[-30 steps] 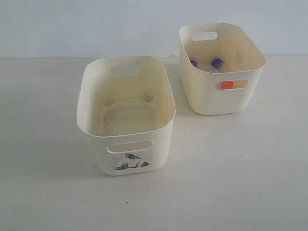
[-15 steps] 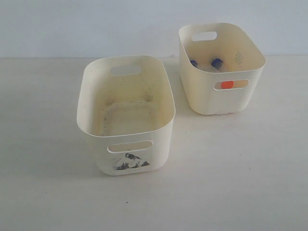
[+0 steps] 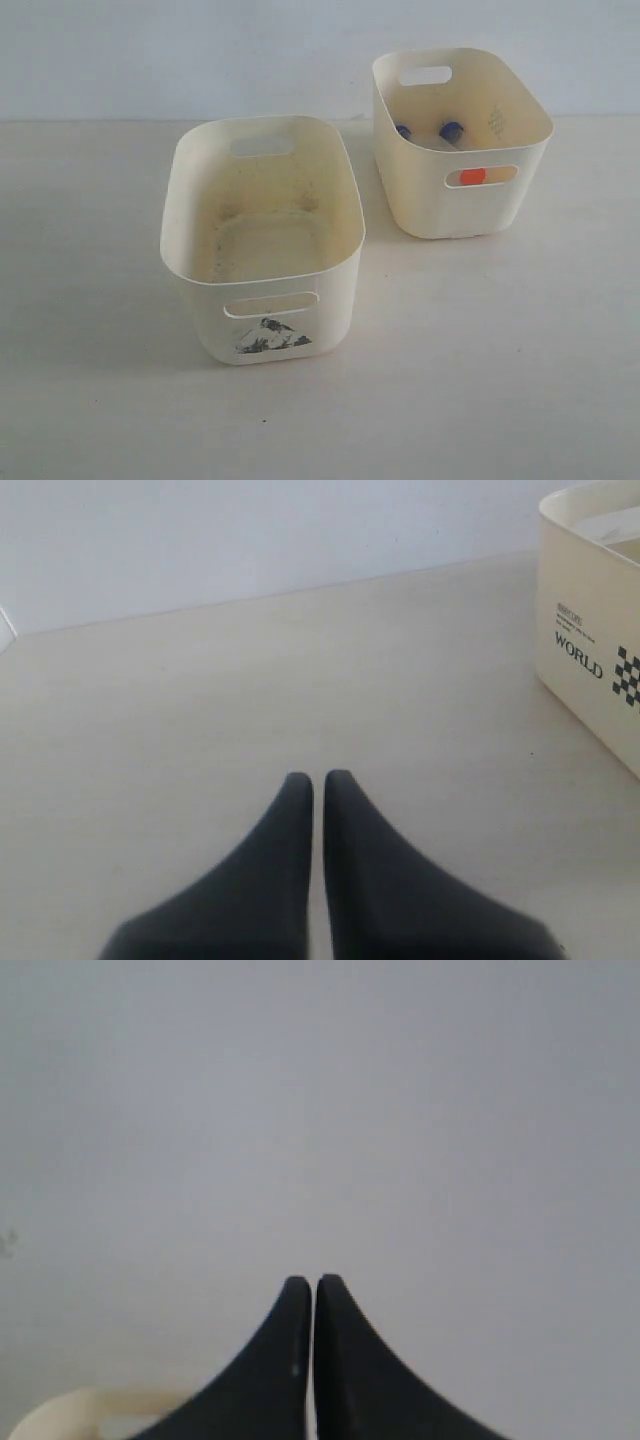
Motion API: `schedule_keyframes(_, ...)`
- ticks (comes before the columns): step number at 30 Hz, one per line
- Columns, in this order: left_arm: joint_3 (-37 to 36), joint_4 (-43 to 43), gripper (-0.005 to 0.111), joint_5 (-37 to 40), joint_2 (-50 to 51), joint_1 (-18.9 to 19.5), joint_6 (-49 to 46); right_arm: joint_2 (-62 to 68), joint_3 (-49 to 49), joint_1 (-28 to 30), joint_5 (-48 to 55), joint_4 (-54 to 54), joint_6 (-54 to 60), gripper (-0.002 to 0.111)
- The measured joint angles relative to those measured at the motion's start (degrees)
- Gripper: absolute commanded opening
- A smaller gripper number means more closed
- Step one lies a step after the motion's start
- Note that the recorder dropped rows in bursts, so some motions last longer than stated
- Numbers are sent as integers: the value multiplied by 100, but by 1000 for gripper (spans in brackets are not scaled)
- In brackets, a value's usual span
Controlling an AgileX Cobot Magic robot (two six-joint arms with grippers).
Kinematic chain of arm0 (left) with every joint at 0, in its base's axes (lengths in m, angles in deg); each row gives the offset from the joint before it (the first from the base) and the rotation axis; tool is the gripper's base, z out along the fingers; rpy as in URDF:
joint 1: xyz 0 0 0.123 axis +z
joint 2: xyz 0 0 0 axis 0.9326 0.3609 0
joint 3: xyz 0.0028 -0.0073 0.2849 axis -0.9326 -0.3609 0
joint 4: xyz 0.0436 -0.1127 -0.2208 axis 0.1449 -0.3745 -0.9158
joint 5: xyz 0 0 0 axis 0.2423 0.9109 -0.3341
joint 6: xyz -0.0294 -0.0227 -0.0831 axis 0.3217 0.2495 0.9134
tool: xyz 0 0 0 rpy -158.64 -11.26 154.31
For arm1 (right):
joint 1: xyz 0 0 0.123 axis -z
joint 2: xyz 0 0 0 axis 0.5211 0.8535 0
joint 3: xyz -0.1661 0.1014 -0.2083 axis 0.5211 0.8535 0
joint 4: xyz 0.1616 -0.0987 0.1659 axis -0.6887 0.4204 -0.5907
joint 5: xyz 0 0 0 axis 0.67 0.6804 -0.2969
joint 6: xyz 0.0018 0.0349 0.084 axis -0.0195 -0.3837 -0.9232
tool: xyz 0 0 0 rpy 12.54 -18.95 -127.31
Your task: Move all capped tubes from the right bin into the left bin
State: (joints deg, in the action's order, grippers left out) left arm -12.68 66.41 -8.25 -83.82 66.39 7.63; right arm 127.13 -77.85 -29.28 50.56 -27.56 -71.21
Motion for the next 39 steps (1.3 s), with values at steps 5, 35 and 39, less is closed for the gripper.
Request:
schedule_keyframes(5,0,0,4,0,0,0,0,851,-1701,0,1352,22,130,1)
schedule_keyframes(35,0,0,4,0,0,0,0,4939,-6496,-1005,8252,470,-895,1)
schedule_keyframes(39,0,0,4,0,0,0,0,5528,-7050,-1005,8528,470,-1007,1)
